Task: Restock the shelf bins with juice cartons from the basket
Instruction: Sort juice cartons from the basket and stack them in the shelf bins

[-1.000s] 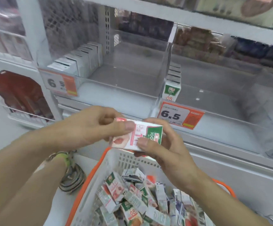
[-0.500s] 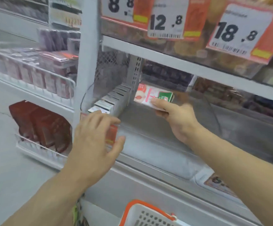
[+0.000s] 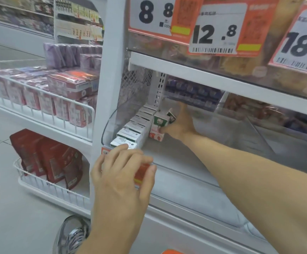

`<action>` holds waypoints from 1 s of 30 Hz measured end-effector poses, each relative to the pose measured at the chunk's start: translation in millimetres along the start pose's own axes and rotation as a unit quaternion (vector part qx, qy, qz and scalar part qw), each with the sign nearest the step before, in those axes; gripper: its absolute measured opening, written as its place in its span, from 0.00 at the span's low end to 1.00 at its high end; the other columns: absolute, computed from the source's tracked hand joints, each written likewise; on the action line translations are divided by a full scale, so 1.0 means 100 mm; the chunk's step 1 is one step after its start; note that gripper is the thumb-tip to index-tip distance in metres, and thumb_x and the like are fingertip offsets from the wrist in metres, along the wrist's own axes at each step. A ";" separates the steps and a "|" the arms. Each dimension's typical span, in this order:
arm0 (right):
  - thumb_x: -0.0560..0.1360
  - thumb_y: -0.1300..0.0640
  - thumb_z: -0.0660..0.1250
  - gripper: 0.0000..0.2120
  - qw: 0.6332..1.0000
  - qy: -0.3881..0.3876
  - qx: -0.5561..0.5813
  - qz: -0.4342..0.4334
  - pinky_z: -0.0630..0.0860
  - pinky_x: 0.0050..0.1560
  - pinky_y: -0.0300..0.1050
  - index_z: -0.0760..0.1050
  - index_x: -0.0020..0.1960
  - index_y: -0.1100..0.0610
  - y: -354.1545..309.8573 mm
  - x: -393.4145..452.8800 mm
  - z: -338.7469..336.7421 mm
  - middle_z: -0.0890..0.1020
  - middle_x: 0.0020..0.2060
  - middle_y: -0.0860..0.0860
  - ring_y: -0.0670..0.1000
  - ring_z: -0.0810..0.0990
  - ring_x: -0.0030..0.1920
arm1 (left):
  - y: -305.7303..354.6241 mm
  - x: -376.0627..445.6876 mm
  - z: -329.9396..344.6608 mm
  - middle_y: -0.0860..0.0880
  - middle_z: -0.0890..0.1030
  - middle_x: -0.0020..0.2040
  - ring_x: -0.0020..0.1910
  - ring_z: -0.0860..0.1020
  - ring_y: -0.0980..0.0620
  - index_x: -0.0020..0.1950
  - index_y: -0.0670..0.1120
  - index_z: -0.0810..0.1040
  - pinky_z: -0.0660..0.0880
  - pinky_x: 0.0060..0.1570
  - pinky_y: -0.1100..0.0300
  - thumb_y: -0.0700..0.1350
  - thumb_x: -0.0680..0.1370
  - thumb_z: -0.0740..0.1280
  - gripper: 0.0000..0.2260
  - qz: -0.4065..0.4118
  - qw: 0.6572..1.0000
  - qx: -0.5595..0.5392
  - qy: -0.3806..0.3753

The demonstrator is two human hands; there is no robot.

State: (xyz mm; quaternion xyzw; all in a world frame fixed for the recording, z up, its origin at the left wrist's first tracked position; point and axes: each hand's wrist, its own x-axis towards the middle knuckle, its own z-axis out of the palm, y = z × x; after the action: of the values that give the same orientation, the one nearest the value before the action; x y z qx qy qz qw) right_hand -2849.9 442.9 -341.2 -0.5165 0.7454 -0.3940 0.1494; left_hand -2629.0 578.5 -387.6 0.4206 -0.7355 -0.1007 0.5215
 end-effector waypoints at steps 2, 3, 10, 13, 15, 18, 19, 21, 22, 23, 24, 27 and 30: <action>0.60 0.59 0.84 0.48 0.999 0.029 -0.007 0.025 0.68 0.56 0.37 0.61 0.72 0.56 0.06 -0.03 0.03 0.69 0.68 0.57 0.52 0.74 0.58 | 0.02 0.00 0.00 0.64 0.77 0.49 0.64 0.71 0.58 0.47 0.59 0.77 0.63 0.65 0.48 0.54 0.76 0.64 0.03 -0.007 1.000 -0.007 0.008; 0.60 0.58 0.84 0.45 0.999 0.034 -0.010 0.025 0.69 0.55 0.37 0.64 0.70 0.55 0.08 -0.03 0.04 0.70 0.67 0.56 0.50 0.74 0.54 | 0.02 -0.01 0.01 0.64 0.77 0.49 0.65 0.71 0.57 0.48 0.59 0.77 0.63 0.65 0.47 0.54 0.76 0.63 0.04 -0.007 1.000 -0.008 0.010; 0.67 0.61 0.78 0.38 0.998 0.016 -0.049 -0.035 0.69 0.61 0.35 0.67 0.74 0.51 0.08 -0.10 0.09 0.67 0.67 0.56 0.49 0.73 0.52 | -0.02 -0.07 0.01 0.63 0.78 0.55 0.67 0.72 0.55 0.51 0.59 0.78 0.66 0.64 0.40 0.52 0.76 0.63 0.07 0.003 1.000 -0.012 0.014; 0.67 0.57 0.78 0.38 0.999 0.035 -0.034 0.007 0.71 0.55 0.37 0.64 0.72 0.51 0.05 -0.11 0.13 0.70 0.64 0.55 0.51 0.75 0.53 | -0.01 -0.06 0.03 0.63 0.78 0.54 0.67 0.72 0.55 0.50 0.59 0.79 0.66 0.63 0.41 0.52 0.76 0.62 0.07 -0.004 1.000 -0.019 0.023; 0.66 0.56 0.77 0.39 0.999 0.034 -0.017 0.021 0.73 0.53 0.40 0.62 0.72 0.49 0.05 -0.12 0.19 0.76 0.61 0.55 0.54 0.79 0.56 | -0.02 -0.07 0.05 0.63 0.78 0.53 0.67 0.72 0.55 0.50 0.58 0.79 0.65 0.64 0.42 0.52 0.75 0.62 0.07 -0.002 0.999 -0.022 0.031; 0.68 0.56 0.76 0.39 0.999 0.025 -0.013 0.019 0.72 0.51 0.39 0.61 0.74 0.49 0.07 -0.15 0.19 0.79 0.60 0.54 0.55 0.79 0.59 | -0.03 -0.07 0.08 0.63 0.78 0.53 0.67 0.72 0.55 0.49 0.57 0.80 0.63 0.65 0.47 0.51 0.75 0.63 0.07 0.003 0.999 -0.025 0.038; 0.69 0.54 0.76 0.38 0.999 0.016 -0.026 0.019 0.71 0.51 0.39 0.61 0.74 0.49 0.05 -0.16 0.15 0.78 0.61 0.54 0.55 0.79 0.59 | -0.02 -0.07 0.09 0.62 0.78 0.53 0.67 0.72 0.54 0.49 0.57 0.80 0.62 0.65 0.49 0.51 0.75 0.63 0.07 0.001 0.999 -0.028 0.040; 0.72 0.50 0.74 0.38 0.997 0.000 -0.072 0.024 0.73 0.53 0.42 0.59 0.76 0.49 -0.01 -0.18 0.01 0.76 0.64 0.54 0.57 0.78 0.60 | 0.00 -0.06 0.11 0.61 0.78 0.52 0.67 0.72 0.53 0.48 0.56 0.79 0.60 0.66 0.52 0.51 0.75 0.63 0.06 -0.005 0.999 -0.030 0.041; 0.73 0.49 0.73 0.37 0.996 -0.010 -0.087 0.032 0.73 0.54 0.43 0.59 0.76 0.49 -0.08 -0.21 -0.07 0.75 0.65 0.54 0.57 0.78 0.61 | 0.02 -0.06 0.11 0.61 0.78 0.51 0.67 0.71 0.53 0.47 0.56 0.78 0.59 0.67 0.53 0.51 0.75 0.63 0.05 -0.009 0.999 -0.028 0.041; 0.74 0.50 0.72 0.35 0.994 -0.021 -0.101 0.037 0.74 0.53 0.43 0.61 0.76 0.50 -0.16 -0.27 -0.16 0.75 0.65 0.53 0.56 0.78 0.60 | 0.04 -0.05 0.11 0.61 0.78 0.51 0.66 0.71 0.53 0.47 0.55 0.78 0.59 0.67 0.53 0.51 0.75 0.64 0.04 -0.014 0.999 -0.024 0.041; 0.74 0.51 0.71 0.30 0.992 -0.027 -0.121 0.029 0.74 0.52 0.43 0.65 0.73 0.51 -0.25 -0.34 -0.24 0.77 0.63 0.52 0.55 0.78 0.60 | 0.06 -0.04 0.11 0.60 0.78 0.51 0.66 0.71 0.52 0.46 0.55 0.77 0.59 0.67 0.52 0.50 0.74 0.64 0.04 -0.020 0.999 -0.017 0.042; 0.73 0.55 0.70 0.07 0.988 0.003 -0.138 -0.074 0.73 0.44 0.37 0.80 0.51 0.51 -0.49 -0.93 -0.58 0.83 0.45 0.46 0.45 0.82 0.47 | 0.19 -0.05 0.11 0.56 0.81 0.53 0.69 0.70 0.49 0.47 0.52 0.78 0.61 0.69 0.46 0.47 0.73 0.67 0.04 -0.048 0.998 0.004 0.042; 0.71 0.58 0.71 0.05 0.986 0.027 -0.070 -0.148 0.69 0.36 0.28 0.81 0.38 0.49 -0.51 -1.88 -0.93 0.81 0.30 0.42 0.40 0.79 0.33 | 0.42 -0.07 0.01 0.50 0.79 0.60 0.70 0.70 0.44 0.51 0.49 0.80 0.65 0.67 0.41 0.44 0.71 0.68 0.09 -0.033 0.998 -0.012 0.052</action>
State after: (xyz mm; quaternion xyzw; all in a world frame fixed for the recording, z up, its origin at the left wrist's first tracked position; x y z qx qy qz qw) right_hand -2795.7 641.9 -277.6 -0.6198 0.6901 -0.3723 0.0326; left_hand -2650.6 609.2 -368.3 0.4432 -0.6920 -0.1044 0.5601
